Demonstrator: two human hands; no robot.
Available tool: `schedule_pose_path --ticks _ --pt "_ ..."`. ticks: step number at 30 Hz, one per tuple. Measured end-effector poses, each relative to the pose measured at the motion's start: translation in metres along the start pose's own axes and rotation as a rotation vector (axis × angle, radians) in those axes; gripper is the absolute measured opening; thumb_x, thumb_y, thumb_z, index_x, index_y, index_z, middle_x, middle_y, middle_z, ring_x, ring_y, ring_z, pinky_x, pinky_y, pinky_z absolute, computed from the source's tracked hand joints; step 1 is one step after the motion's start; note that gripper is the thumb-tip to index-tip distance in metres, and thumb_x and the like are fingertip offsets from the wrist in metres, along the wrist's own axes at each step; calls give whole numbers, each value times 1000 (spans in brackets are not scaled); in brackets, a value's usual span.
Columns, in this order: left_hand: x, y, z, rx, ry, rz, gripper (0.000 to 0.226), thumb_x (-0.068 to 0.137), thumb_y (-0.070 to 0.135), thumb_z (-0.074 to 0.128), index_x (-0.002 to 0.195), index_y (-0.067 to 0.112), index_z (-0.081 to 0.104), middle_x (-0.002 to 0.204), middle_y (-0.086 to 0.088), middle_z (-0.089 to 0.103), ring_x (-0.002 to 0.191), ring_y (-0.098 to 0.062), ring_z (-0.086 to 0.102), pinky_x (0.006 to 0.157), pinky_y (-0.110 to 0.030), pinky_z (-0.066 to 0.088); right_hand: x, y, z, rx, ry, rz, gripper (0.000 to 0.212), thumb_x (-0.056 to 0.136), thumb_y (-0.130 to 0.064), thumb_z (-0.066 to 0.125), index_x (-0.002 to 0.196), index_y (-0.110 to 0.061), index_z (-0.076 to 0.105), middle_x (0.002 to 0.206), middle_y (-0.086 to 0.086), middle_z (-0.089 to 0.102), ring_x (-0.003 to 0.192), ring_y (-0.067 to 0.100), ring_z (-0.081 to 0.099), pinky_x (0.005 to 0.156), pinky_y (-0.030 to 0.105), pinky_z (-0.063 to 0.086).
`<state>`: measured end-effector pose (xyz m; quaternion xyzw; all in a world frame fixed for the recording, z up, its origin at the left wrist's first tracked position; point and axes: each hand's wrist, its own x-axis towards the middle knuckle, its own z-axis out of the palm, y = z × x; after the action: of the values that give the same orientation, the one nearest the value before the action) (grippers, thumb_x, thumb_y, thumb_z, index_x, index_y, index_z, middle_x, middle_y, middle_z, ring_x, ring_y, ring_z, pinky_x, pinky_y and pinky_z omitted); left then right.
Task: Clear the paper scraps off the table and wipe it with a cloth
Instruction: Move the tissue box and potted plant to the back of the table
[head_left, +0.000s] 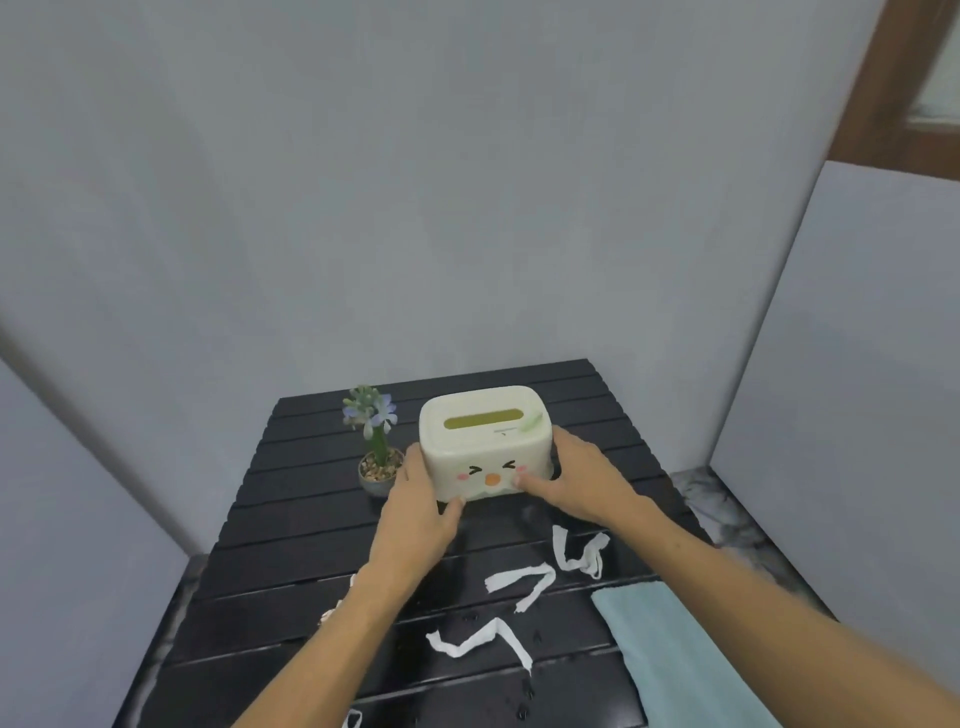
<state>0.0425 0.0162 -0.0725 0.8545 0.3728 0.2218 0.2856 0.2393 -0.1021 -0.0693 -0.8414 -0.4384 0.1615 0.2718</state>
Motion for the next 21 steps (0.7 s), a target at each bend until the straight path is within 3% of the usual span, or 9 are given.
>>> schedule_pose_path --ticks 4,12,16,21 --pt "2 3 10 -84 39 -35 71 84 20 72 139 19 28 131 -2 53 113 -18 57 92 -37 52 4 7 8 199 39 -15 76 70 -52 78 135 -26 48 125 -8 60 109 9 58 91 29 52" --pt "20 11 31 -137 93 -38 71 85 18 72 141 18 28 135 -6 48 113 -15 51 93 -28 45 19 26 14 293 126 -18 71 67 -52 77 129 -28 52 119 -7 60 105 8 58 89 32 55" --pt "36 21 46 -140 83 -16 76 86 22 72 146 16 26 142 -7 41 125 -18 46 99 -28 41 35 40 -1 316 132 -6 66 69 -44 80 127 -29 53 119 -7 62 104 8 61 86 26 55" --pt "67 35 65 -151 67 17 73 86 25 72 145 18 29 140 -7 41 119 -14 46 95 -26 40 56 60 -20 340 161 -14 64 73 -35 83 129 -27 53 119 -10 63 105 9 62 79 17 49"
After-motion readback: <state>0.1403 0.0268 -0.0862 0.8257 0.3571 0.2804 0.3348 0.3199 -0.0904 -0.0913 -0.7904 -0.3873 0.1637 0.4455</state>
